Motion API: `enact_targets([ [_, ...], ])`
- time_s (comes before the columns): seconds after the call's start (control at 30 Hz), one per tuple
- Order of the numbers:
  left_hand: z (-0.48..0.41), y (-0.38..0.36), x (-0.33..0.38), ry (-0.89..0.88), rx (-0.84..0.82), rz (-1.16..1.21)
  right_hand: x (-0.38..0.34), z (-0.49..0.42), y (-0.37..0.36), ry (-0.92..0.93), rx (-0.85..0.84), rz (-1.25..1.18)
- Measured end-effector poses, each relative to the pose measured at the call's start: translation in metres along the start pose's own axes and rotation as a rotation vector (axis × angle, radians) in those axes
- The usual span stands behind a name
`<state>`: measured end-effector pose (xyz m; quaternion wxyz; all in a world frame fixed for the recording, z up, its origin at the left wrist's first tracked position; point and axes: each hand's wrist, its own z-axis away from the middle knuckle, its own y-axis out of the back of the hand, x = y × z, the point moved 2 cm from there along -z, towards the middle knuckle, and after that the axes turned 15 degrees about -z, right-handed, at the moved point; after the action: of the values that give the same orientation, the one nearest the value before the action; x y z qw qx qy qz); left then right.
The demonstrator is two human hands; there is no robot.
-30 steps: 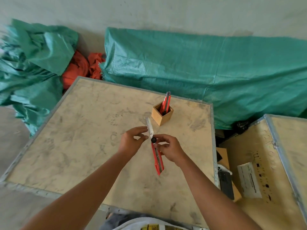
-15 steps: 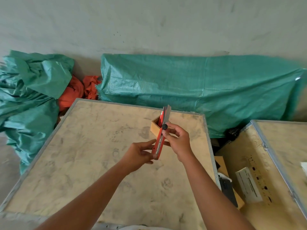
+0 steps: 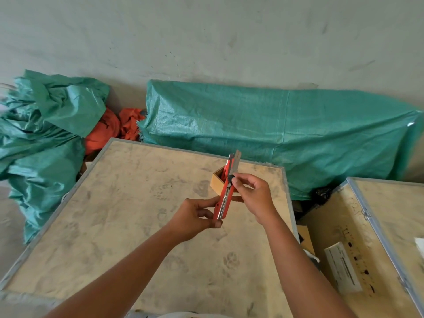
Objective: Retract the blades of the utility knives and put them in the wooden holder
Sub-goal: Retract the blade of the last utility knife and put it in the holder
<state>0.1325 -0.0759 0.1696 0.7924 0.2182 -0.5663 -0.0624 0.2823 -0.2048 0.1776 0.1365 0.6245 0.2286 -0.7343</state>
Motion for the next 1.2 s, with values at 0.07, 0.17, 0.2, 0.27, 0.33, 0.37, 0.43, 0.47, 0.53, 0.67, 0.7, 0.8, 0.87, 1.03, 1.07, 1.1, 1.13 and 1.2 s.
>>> enact_targets([
  [0.07,-0.001,0.0,-0.001,-0.003,0.024,0.022,-0.003,0.001,0.0,-0.007,-0.062,0.023],
  [0.17,-0.002,0.0,-0.001,-0.011,0.053,0.07,-0.005,0.004,0.002,0.014,-0.145,0.116],
  [0.2,-0.002,-0.001,-0.001,-0.016,0.059,0.082,-0.006,0.005,0.002,0.024,-0.165,0.146],
  [0.27,-0.001,-0.002,0.002,-0.025,0.072,0.099,-0.007,0.006,0.005,0.043,-0.204,0.218],
  [0.33,-0.001,-0.002,0.005,-0.025,0.085,0.113,-0.01,0.007,0.006,0.064,-0.237,0.293],
  [0.37,-0.001,-0.002,0.006,-0.026,0.091,0.121,-0.011,0.009,0.007,0.077,-0.248,0.317],
  [0.43,0.0,-0.003,0.008,-0.03,0.097,0.141,-0.012,0.011,0.01,0.101,-0.257,0.343],
  [0.47,0.0,-0.003,0.009,-0.028,0.099,0.151,-0.012,0.012,0.011,0.112,-0.259,0.354],
  [0.53,0.001,-0.004,0.01,-0.028,0.091,0.162,-0.013,0.016,0.013,0.123,-0.267,0.375],
  [0.67,0.002,-0.005,0.01,-0.045,0.077,0.177,-0.011,0.025,0.015,0.089,-0.273,0.425],
  [0.7,0.002,-0.006,0.01,-0.047,0.075,0.177,-0.01,0.027,0.015,0.086,-0.27,0.432],
  [0.8,0.004,-0.006,0.011,-0.05,0.069,0.174,-0.01,0.031,0.015,0.101,-0.267,0.418],
  [0.87,0.004,-0.006,0.013,-0.054,0.073,0.182,-0.01,0.033,0.014,0.099,-0.274,0.41],
  [1.03,0.005,-0.005,0.015,-0.07,0.092,0.194,-0.01,0.036,0.01,0.15,-0.243,0.41],
  [1.07,0.006,-0.006,0.015,-0.071,0.093,0.196,-0.009,0.037,0.009,0.156,-0.218,0.406],
  [1.1,0.007,-0.006,0.015,-0.073,0.096,0.197,-0.009,0.038,0.009,0.162,-0.194,0.414],
  [1.13,0.008,-0.007,0.014,-0.073,0.101,0.199,-0.008,0.038,0.009,0.17,-0.174,0.433],
  [1.2,0.01,-0.006,0.014,-0.068,0.116,0.207,-0.008,0.039,0.009,0.17,-0.154,0.462],
])
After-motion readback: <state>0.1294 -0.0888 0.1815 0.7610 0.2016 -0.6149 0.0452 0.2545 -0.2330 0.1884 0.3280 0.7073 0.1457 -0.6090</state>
